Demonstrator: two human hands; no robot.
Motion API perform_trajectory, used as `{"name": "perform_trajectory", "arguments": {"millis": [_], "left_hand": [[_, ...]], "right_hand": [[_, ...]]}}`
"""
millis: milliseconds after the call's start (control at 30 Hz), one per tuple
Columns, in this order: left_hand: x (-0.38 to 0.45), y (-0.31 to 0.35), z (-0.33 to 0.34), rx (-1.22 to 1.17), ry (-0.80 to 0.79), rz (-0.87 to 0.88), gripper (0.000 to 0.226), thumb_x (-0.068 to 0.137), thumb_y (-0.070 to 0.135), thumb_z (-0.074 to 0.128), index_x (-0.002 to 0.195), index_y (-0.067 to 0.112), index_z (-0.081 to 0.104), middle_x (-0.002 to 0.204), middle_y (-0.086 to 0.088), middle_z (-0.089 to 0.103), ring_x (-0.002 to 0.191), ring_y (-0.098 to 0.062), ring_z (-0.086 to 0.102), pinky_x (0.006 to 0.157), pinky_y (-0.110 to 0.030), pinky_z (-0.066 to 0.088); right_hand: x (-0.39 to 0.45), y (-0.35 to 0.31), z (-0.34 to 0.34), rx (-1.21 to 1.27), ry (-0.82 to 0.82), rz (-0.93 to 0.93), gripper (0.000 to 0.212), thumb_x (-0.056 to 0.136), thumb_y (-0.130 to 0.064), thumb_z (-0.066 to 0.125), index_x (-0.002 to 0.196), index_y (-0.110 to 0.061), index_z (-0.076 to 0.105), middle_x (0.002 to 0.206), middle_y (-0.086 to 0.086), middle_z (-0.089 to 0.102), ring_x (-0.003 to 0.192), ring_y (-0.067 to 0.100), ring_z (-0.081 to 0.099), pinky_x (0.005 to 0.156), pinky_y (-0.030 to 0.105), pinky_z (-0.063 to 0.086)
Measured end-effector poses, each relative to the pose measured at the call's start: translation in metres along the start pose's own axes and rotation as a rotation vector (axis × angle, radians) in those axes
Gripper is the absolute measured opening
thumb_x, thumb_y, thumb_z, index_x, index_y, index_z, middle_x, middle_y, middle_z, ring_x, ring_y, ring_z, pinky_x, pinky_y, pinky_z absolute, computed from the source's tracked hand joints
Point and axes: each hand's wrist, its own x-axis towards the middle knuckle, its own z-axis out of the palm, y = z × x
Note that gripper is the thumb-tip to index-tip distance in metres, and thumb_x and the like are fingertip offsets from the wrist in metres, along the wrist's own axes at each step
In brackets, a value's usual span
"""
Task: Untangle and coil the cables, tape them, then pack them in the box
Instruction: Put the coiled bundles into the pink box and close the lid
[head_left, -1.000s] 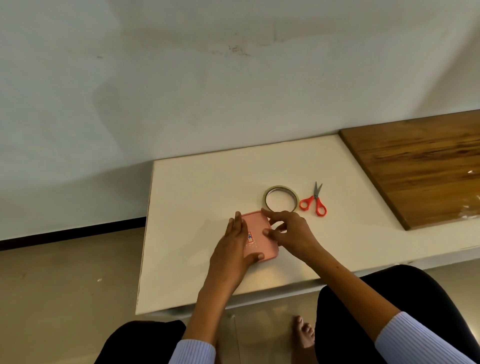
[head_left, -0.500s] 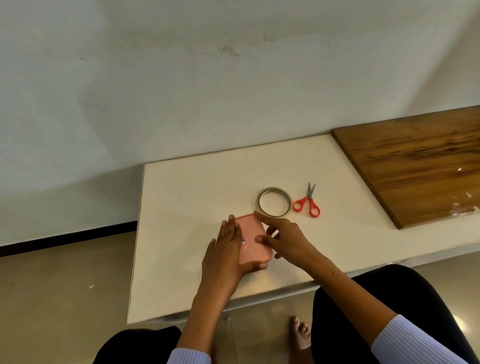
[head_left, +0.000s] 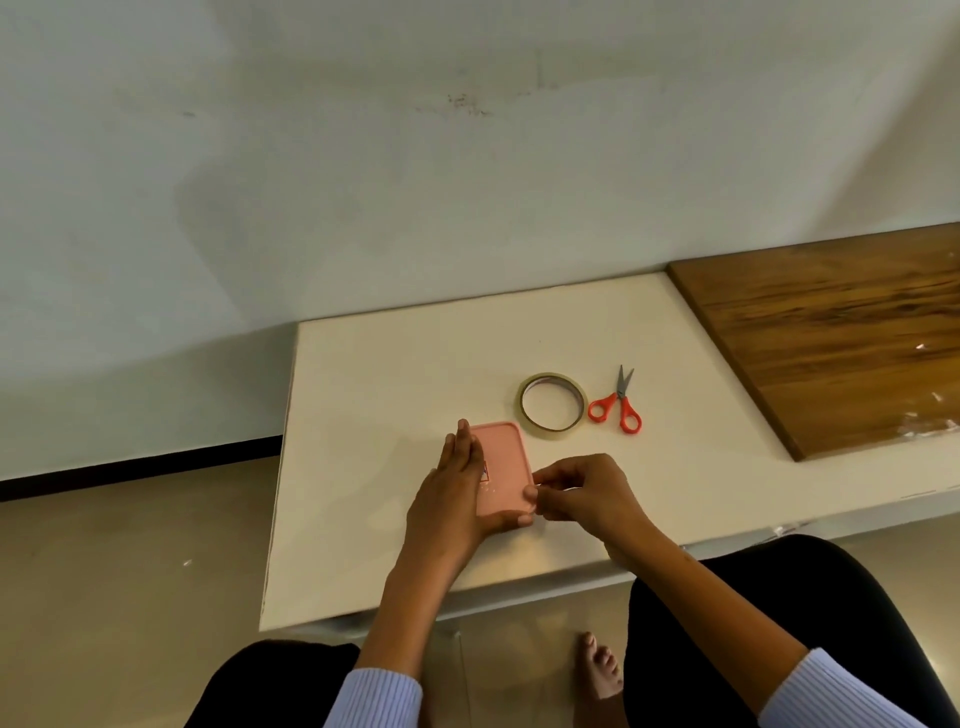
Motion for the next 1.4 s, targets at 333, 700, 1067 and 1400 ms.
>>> {"name": "perform_trajectory", "arguments": {"millis": [333,700,1067,1400], "left_hand": [[0.044,0.004,-0.033,0.162,0.074,-0.073,0.082,0.087,0.051,0.054,0.148,0.012,0.015,0.16,-0.005,0.004,0.144,-0.022,0.018,0.115,-0.034,0.023],[0.041,0.003,-0.025,0.063,0.117,-0.058,0.061,0.091,0.038,0.056,0.144,0.019,0.034,0.158,0.001,0.014,0.139,-0.024,0.03,0.111,-0.031,0.028],[0.039,0.005,-0.028,0.017,0.107,-0.049,0.058,0.09,0.037,0.057,0.141,0.016,0.039,0.158,0.002,0.01,0.144,-0.019,0.021,0.112,-0.029,0.021],[0.039,0.006,-0.027,0.04,0.133,-0.038,0.057,0.092,0.041,0.052,0.142,0.019,0.036,0.159,0.003,0.01,0.143,-0.019,0.022,0.112,-0.03,0.025]], "right_hand": [[0.041,-0.028,0.019,-0.045,0.202,-0.17,0.015,0.081,-0.015,0.071,0.094,-0.009,0.073,0.072,-0.002,0.068,0.07,0.014,0.067,0.076,0.028,0.058],[0.031,0.007,-0.024,-0.742,0.46,-0.262,0.038,0.09,-0.016,0.059,0.128,-0.017,0.054,0.136,0.004,0.047,0.126,0.024,0.043,0.084,0.034,0.051],[0.048,0.025,-0.042,-0.807,0.529,-0.201,0.03,0.095,-0.02,0.052,0.121,-0.008,0.058,0.133,0.008,0.049,0.121,0.024,0.046,0.084,0.031,0.052],[0.055,0.027,-0.039,-0.722,0.56,-0.239,0.02,0.087,-0.002,0.058,0.106,-0.001,0.064,0.113,0.013,0.061,0.09,0.028,0.058,0.069,0.034,0.052]]}}
